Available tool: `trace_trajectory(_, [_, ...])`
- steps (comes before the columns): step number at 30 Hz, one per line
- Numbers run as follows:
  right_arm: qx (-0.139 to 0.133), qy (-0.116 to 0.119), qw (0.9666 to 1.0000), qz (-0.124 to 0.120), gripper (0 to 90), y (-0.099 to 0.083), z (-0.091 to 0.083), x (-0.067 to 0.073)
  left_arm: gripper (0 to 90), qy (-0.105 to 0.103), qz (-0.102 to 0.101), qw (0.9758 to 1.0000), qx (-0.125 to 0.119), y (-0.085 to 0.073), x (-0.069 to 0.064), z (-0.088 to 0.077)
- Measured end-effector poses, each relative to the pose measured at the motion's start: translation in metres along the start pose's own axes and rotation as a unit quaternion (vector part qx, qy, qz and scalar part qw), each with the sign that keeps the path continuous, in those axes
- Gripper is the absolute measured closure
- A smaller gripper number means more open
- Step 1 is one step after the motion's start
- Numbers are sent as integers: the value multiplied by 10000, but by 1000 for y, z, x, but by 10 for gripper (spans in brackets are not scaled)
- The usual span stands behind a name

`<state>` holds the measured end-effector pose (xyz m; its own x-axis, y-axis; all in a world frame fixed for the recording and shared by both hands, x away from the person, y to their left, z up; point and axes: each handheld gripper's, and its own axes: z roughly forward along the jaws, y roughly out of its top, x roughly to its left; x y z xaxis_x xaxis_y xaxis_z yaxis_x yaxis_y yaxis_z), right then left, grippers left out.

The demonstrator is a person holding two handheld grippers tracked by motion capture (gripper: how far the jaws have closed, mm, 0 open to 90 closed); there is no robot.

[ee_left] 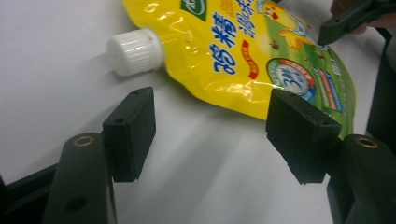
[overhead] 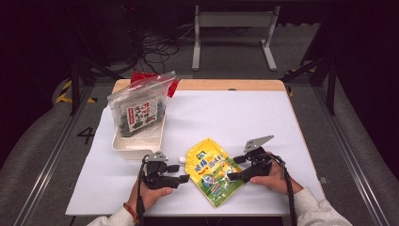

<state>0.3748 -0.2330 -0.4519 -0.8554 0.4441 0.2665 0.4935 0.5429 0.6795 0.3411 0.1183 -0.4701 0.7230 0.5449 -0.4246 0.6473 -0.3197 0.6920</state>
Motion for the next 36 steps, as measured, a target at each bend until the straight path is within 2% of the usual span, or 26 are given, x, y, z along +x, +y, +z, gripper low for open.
trace_trajectory(4, [3, 7, 10000, -3, 206, 0, 0, 0, 335, -95, 58, 9998, 162, 6, -4, 7])
trace_trajectory(5, [0, 17, 10000, 3, 206, 0, 0, 0, 294, -200, -38, 9995, 228, 8, -4, 8])
trace_trajectory(7, [-4, 41, 10000, 1, 205, 0, 1, 0, 296, -309, -274, 9990, 190, 8, -1, 7])
trace_trajectory(8, [-4, 41, 10000, 1, 205, 0, 1, 0, 296, -309, -274, 9990, 190, 8, -1, 7])
trace_trajectory(9, [-6, 42, 10000, -3, 205, 0, 1, 0, 296, -424, -443, 9980, 117, 8, 1, 7])
trace_trajectory(12, [-5, 40, 10000, 5, 205, 0, 1, 1, 306, -596, -731, 9955, 24, 6, 5, 6])
trace_trajectory(13, [-1, 33, 10000, 4, 205, 0, 1, 1, 327, -577, -743, 9956, 45, 5, 5, 6])
trace_trajectory(15, [-6, 24, 10000, 8, 206, 0, 1, 1, 408, -388, -845, 9956, 85, 4, 2, 3])
trace_trajectory(17, [1, 13, 10000, 6, 206, 0, 1, 1, 402, -335, -800, 9961, 151, 3, -2, 2])
trace_trajectory(20, [13, 20, 10000, -4, 206, 0, 0, 1, 370, -593, -876, 9942, 196, 3, -2, 4])
trace_trajectory(26, [21, 9, 10000, -22, 198, 0, 1, 2, 329, -686, -875, 9937, 131, 6, -8, 13])
trace_trajectory(28, [10, 22, 10000, -26, 192, 0, 2, 3, 320, -661, -884, 9938, 113, 6, -9, 15])
trace_trajectory(32, [-2, 38, 10000, -56, 186, 1, 3, 4, 306, -643, -771, 9949, 18, 9, -13, 22])
trace_trajectory(36, [-34, 81, 9999, -71, 184, 0, 3, 3, 294, -501, -645, 9966, -58, 17, -15, 33])
